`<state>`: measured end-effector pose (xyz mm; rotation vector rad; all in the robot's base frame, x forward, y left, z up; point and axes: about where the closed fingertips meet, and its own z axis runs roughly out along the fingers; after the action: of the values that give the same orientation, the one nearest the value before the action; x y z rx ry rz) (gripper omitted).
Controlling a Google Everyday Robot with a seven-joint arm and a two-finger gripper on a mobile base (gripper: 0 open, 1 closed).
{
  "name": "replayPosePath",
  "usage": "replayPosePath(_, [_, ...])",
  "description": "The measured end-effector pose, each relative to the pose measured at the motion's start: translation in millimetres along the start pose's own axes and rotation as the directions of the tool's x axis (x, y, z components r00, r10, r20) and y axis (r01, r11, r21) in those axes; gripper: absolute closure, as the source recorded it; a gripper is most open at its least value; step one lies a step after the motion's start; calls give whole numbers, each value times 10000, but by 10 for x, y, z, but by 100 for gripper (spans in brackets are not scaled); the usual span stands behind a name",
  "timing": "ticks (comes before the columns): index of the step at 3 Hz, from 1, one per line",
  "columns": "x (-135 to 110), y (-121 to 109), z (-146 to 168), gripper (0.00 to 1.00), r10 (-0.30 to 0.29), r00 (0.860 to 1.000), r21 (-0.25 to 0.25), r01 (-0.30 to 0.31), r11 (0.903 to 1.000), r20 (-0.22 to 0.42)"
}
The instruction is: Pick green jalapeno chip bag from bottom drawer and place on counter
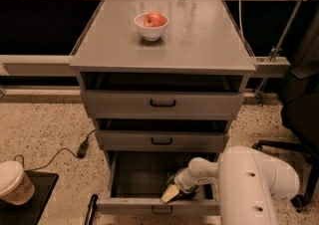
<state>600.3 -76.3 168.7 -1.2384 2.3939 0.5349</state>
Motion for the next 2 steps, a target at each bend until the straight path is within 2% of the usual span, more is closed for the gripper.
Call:
replayPosePath(1, [-308, -244, -152, 0, -21, 10000, -820, 18, 9966, -26])
replayPosePath(2, [-307, -243, -151, 0, -22, 10000, -823, 19, 9966, -28])
